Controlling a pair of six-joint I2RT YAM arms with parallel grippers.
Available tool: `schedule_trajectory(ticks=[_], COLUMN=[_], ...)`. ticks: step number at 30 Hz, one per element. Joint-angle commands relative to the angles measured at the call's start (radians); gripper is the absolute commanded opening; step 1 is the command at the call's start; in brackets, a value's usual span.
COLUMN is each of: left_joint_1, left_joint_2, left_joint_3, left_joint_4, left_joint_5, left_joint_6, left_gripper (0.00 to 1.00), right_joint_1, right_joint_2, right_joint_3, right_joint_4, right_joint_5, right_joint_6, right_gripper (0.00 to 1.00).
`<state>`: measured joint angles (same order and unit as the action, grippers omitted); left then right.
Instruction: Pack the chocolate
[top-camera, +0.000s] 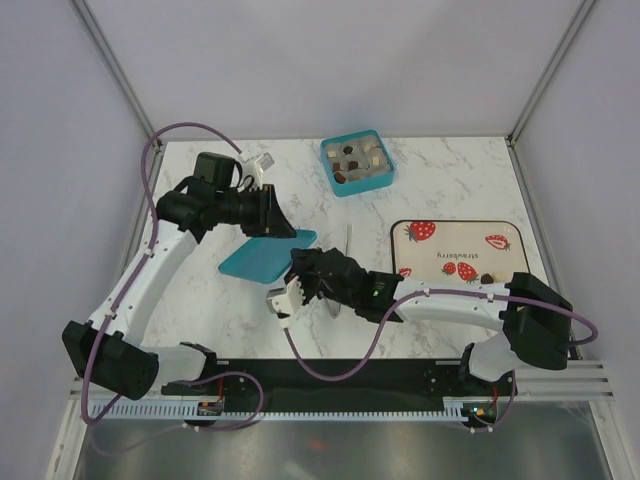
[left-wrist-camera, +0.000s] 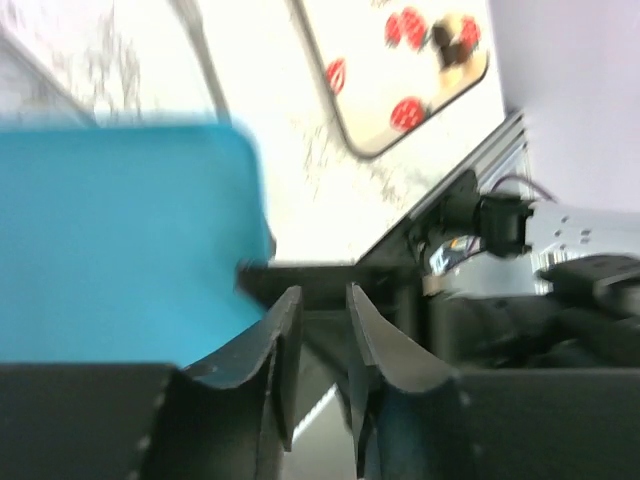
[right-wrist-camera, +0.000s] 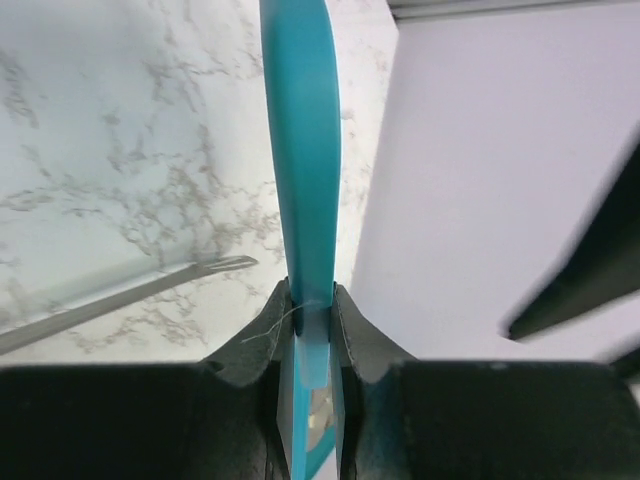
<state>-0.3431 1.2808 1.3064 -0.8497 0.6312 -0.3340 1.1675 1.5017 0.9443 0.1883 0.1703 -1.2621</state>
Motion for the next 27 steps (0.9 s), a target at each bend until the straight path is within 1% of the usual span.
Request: schedule_trajectory(ticks=[1,4,5,7,9,10,11,12,13,14,15,16,17,18,20,21,23,24,25,26,27], left_joint_1=[-0.005,0.000,0.001,0.012,0.047,0.067,0.088,0.120,0.131,0.138,0.145,0.148,0.153,0.154,0.156,0.154,0.154,0.154,0.154,0.154,0.154], left_joint_2=[0.032,0.077,0.087,0.120,0.135,0.137,0.134,0.129,0.109,0.098,0.088,0.075,0.055,0.045,0.003,-0.014,-0.056,-0.105,-0.136,-0.162,-0.210], left_joint_3=[0.106,0.188,0.211,0.280,0.338,0.353,0.366,0.390,0.402,0.427,0.438,0.448,0.456,0.462,0.452,0.417,0.364,0.288,0.246,0.169,0.133], left_joint_4=[0.074,0.074,0.074,0.070,0.063,0.063,0.063,0.064,0.067,0.067,0.070,0.069,0.070,0.069,0.072,0.072,0.080,0.099,0.118,0.135,0.153], left_joint_5=[-0.004,-0.033,-0.048,-0.073,-0.143,-0.168,-0.192,-0.247,-0.277,-0.338,-0.364,-0.387,-0.419,-0.432,-0.467,-0.478,-0.528,-0.544,-0.553,-0.551,-0.544], left_joint_6=[-0.068,-0.082,-0.086,-0.094,-0.118,-0.137,-0.157,-0.190,-0.203,-0.215,-0.218,-0.220,-0.220,-0.220,-0.226,-0.229,-0.229,-0.226,-0.224,-0.215,-0.214], left_gripper=[0.35,0.42,0.51,0.59,0.62,0.63,0.64,0.66,0.68,0.76,0.81,0.90,0.99,1.00,1.00,1.00,1.00,1.00,1.00,1.00,1.00], right_joint_1=[0.014,0.011,0.009,-0.002,-0.031,-0.037,-0.045,-0.057,-0.066,-0.089,-0.101,-0.117,-0.130,-0.164,-0.212,-0.270,-0.327,-0.382,-0.408,-0.431,-0.472], right_joint_2=[-0.031,-0.029,-0.028,-0.021,-0.020,-0.017,-0.012,0.000,0.003,0.003,-0.006,-0.015,-0.030,-0.059,-0.086,-0.103,-0.109,-0.112,-0.110,-0.107,-0.092], right_joint_3=[-0.025,-0.016,-0.009,0.022,0.046,0.078,0.102,0.126,0.173,0.189,0.194,0.176,0.156,0.136,0.091,0.087,0.099,0.105,0.117,0.123,0.129], right_joint_4=[0.060,0.063,0.063,0.062,0.062,0.065,0.068,0.060,0.010,-0.019,-0.042,-0.052,-0.041,-0.024,0.026,0.037,0.042,0.042,0.054,0.063,0.077], right_joint_5=[-0.071,-0.089,-0.095,-0.112,-0.146,-0.132,-0.044,0.009,0.052,0.073,0.058,0.038,0.019,-0.038,-0.092,-0.110,-0.124,-0.138,-0.168,-0.204,-0.219], right_joint_6=[0.064,0.099,0.119,0.214,0.292,0.411,0.476,0.560,0.687,0.755,0.806,0.848,0.924,0.961,1.055,1.158,1.246,1.336,1.372,1.411,1.478], right_gripper=[0.00,0.00,0.00,0.00,0.00,0.00,0.00,0.00,0.00,0.00,0.00,0.00,0.00,0.00,0.00,0.00,0.00,0.00,0.00,0.00,0.00])
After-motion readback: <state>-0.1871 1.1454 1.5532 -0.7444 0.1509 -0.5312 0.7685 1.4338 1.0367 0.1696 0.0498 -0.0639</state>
